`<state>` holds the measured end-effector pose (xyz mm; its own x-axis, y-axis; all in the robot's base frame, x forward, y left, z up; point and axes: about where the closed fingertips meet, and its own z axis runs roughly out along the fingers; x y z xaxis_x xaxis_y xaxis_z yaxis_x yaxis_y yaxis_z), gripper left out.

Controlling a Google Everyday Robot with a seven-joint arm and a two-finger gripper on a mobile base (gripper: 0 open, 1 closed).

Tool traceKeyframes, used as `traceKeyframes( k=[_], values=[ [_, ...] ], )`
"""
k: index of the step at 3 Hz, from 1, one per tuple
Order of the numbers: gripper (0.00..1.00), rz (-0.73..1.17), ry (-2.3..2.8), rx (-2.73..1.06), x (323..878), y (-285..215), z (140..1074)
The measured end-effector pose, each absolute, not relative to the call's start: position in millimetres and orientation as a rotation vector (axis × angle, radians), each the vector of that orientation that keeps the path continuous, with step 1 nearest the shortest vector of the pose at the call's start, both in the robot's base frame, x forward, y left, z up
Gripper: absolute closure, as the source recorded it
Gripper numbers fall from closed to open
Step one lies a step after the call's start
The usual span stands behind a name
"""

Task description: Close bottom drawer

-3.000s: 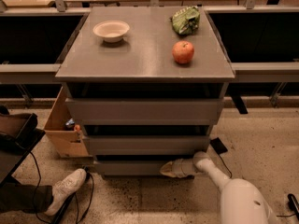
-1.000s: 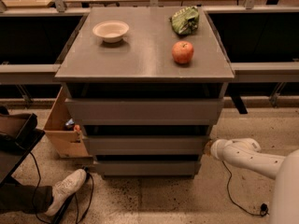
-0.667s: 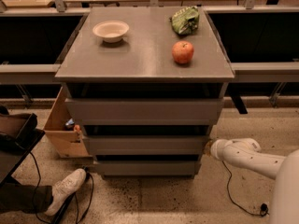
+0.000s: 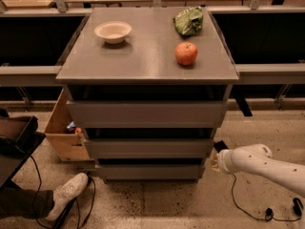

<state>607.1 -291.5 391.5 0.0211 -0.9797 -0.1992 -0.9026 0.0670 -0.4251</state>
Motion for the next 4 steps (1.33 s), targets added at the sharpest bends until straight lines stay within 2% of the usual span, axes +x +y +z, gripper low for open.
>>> traceKeyframes(
  k=[1,2,3,4],
  values=[
    [1.0,-0.167,2.011,-1.982,550,-305,416],
    [1.0,-0.184,2.141,-2.028,497,-320,460],
    [1.0,-0.314,2.289,-2.048,449,-333,518],
    [1.0,-0.5,2.37,-2.057,425,-343,556]
  ],
)
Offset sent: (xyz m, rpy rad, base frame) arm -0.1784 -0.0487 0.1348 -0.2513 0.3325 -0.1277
